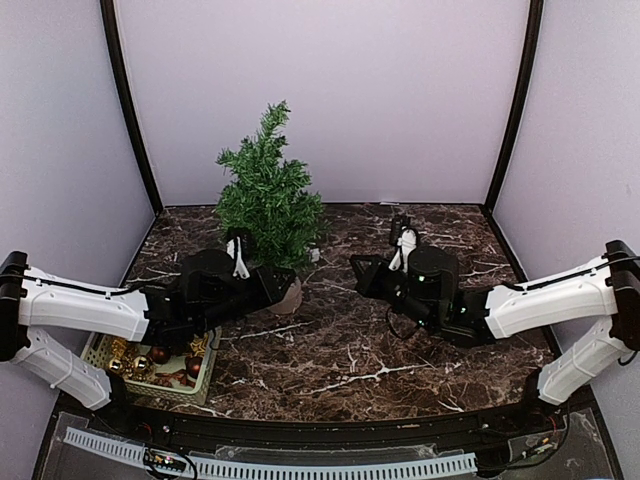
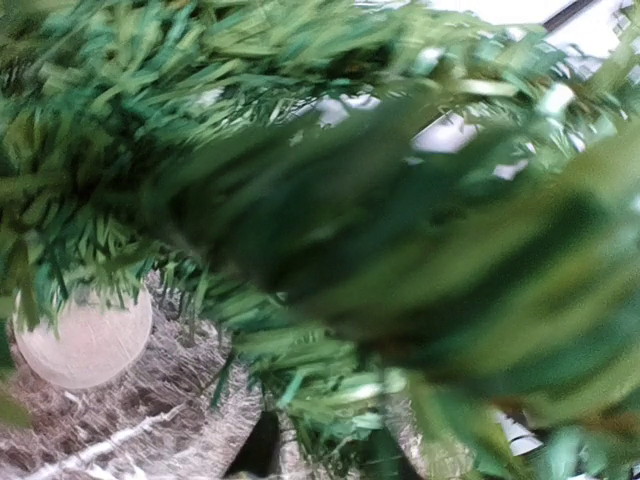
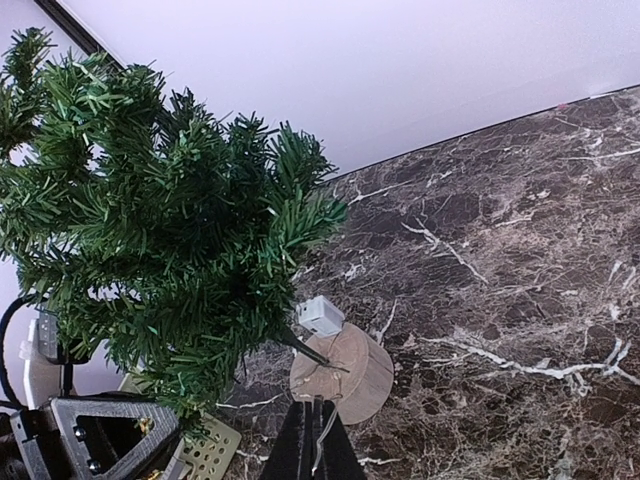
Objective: Decorate the small christmas tree
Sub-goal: Turn around the Christmas tree at the center of the board.
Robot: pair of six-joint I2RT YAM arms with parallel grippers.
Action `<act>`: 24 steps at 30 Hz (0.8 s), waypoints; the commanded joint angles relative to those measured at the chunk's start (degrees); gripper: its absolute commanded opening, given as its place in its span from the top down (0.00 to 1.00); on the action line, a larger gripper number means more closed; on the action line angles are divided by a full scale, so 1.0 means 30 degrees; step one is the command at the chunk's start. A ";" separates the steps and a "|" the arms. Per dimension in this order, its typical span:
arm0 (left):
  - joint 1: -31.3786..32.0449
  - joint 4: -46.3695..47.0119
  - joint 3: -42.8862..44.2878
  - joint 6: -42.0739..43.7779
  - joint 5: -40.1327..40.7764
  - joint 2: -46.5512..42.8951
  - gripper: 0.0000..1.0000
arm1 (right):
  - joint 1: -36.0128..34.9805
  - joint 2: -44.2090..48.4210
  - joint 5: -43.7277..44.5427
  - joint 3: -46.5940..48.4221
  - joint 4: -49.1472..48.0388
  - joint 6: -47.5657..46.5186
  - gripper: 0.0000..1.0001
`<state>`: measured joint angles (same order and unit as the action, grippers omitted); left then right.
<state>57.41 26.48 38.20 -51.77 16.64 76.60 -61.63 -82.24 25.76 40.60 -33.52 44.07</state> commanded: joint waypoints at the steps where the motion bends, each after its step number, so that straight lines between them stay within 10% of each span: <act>1: -0.0180 -0.0031 -0.0236 0.0486 0.0321 -0.0156 0.83 | -0.0167 -0.0184 0.0020 0.0588 -0.0632 0.0089 0.99; 8: -0.0607 -0.2012 -0.0985 0.0892 -0.0572 -0.1774 0.98 | -0.0155 -0.0900 0.0089 0.0968 -0.0218 -0.0317 0.99; 24: -0.3419 -0.6486 -0.2041 0.3506 -0.3624 -0.5586 0.98 | -0.0170 -0.0177 0.0680 0.2232 0.1565 -0.2861 0.99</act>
<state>49.56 11.64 33.04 -45.10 8.91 61.89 -61.63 -85.95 26.15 45.65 -29.63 38.70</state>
